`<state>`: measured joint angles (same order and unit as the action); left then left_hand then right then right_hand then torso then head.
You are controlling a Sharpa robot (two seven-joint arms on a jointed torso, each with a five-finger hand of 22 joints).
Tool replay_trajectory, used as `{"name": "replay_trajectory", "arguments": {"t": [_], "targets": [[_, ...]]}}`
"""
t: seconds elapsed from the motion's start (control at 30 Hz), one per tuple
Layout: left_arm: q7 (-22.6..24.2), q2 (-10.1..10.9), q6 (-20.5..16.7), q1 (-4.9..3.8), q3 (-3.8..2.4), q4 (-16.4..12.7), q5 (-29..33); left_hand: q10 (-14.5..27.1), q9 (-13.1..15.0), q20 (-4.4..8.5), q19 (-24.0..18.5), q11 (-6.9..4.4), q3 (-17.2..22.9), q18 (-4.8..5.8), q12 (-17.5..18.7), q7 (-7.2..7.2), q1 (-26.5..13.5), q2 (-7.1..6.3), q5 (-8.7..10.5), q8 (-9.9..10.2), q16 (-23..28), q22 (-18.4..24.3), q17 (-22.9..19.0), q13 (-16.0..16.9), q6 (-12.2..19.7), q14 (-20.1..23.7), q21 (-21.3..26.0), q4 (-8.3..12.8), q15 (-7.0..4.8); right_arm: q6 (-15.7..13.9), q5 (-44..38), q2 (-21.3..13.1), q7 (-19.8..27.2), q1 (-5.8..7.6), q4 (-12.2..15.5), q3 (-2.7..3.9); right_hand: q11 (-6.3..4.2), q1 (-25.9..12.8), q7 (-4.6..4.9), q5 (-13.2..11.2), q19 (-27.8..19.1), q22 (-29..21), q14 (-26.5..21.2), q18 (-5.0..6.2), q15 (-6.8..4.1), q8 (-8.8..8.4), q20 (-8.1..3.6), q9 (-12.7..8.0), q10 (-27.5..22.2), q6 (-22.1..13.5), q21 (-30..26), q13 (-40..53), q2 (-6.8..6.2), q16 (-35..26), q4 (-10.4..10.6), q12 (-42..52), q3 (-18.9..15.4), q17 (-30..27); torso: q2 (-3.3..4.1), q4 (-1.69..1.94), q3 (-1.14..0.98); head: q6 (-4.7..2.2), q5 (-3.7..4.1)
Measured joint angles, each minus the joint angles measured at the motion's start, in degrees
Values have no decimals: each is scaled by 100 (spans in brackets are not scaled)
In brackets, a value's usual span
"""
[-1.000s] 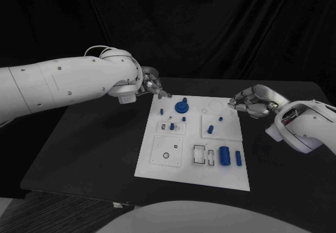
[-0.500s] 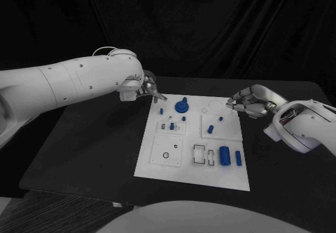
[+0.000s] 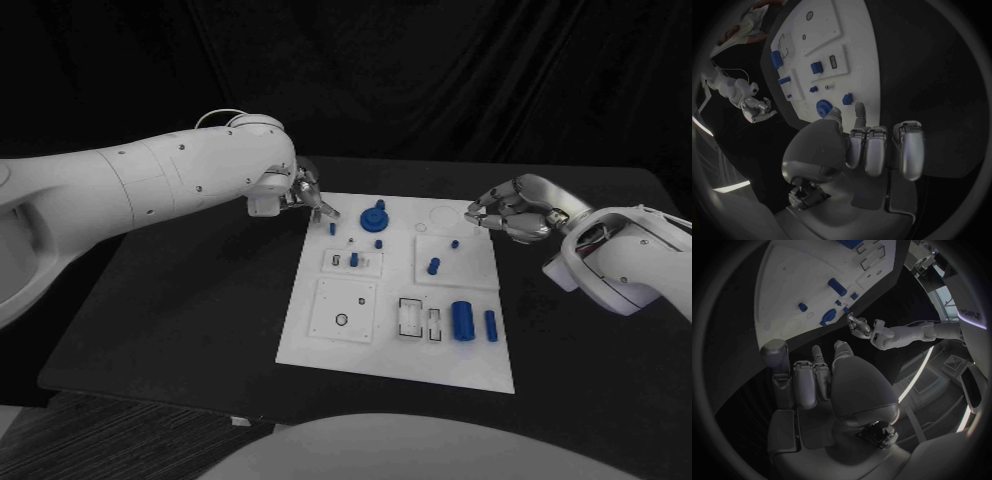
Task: Assemble the parts on the task board
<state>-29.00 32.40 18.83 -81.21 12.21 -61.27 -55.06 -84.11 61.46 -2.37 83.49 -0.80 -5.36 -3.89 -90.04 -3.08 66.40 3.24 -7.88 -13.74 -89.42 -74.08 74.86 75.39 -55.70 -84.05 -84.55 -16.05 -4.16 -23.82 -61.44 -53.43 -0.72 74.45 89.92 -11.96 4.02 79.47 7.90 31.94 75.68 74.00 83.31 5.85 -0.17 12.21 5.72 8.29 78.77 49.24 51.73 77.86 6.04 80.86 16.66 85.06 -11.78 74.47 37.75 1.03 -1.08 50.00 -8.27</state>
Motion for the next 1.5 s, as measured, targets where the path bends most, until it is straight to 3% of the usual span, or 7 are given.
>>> {"name": "replay_trajectory", "arguments": {"t": [0.07,0.47,0.93,1.13,1.17,1.4,1.5], "targets": [[-2,-29,12,19,-2,33,-1,0,-46,0,0,0,0,0,0,0,4,4,0,110,0,0,0,0,0,0,2,0,0,2,0,3,0,0,0,0,0,0,0,0,-1,0,0,0,0,0,0,0,0,0,0,0,0,0,0,0,0,0,-4,-1,-5,0,-12],[23,-141,20,146,-2,171,-2,0,-107,0,0,0,0,0,0,-20,11,11,-52,111,0,0,0,0,-20,0,5,0,0,15,0,8,-3,0,-4,0,6,0,0,0,-2,0,1,0,-1,0,0,-15,8,0,0,1,0,0,0,0,0,0,-12,5,-9,0,6],[111,-179,-2,169,-2,236,-3,0,-209,0,0,0,0,0,0,-20,48,48,-67,177,0,0,0,0,-21,0,16,0,0,29,0,6,-9,0,-10,0,6,0,0,1,-1,0,8,0,-8,0,0,-17,9,0,0,2,0,0,0,0,0,0,-10,2,-6,0,2],[154,-206,-20,172,-2,259,-4,0,-307,0,0,0,0,-1,0,-46,136,96,-262,292,0,0,0,0,-65,0,16,0,0,41,0,12,-13,0,-16,0,5,0,0,1,-2,0,8,0,-8,0,0,-17,9,0,0,2,0,-1,0,0,0,0,-11,2,-6,0,2],[161,-209,-23,173,-2,260,-4,0,-316,0,0,0,0,-1,0,-16,184,48,-321,311,0,0,0,0,-170,0,16,0,0,43,0,13,-13,0,-17,0,5,0,0,1,-2,0,8,0,-8,0,0,-17,9,0,-1,2,0,-1,0,0,0,0,-10,2,-6,0,1],[189,-237,-29,178,-3,260,-4,0,-359,0,0,-1,-1,0,0,11,239,100,-465,310,0,0,0,1,-254,0,16,1,0,64,0,16,-19,0,-21,0,5,1,0,1,-2,0,8,0,-8,0,0,-17,9,0,-1,2,0,-1,0,0,0,0,-12,2,-6,0,3],[195,-251,-28,183,-3,260,-4,2,-359,0,0,-2,-1,0,0,12,335,64,-522,310,0,0,0,1,-357,0,16,1,0,73,0,16,-21,0,-25,0,5,1,0,1,-2,0,9,0,-8,0,0,-18,9,0,-4,2,0,-6,0,0,0,0,-12,2,-6,0,-2]]}}
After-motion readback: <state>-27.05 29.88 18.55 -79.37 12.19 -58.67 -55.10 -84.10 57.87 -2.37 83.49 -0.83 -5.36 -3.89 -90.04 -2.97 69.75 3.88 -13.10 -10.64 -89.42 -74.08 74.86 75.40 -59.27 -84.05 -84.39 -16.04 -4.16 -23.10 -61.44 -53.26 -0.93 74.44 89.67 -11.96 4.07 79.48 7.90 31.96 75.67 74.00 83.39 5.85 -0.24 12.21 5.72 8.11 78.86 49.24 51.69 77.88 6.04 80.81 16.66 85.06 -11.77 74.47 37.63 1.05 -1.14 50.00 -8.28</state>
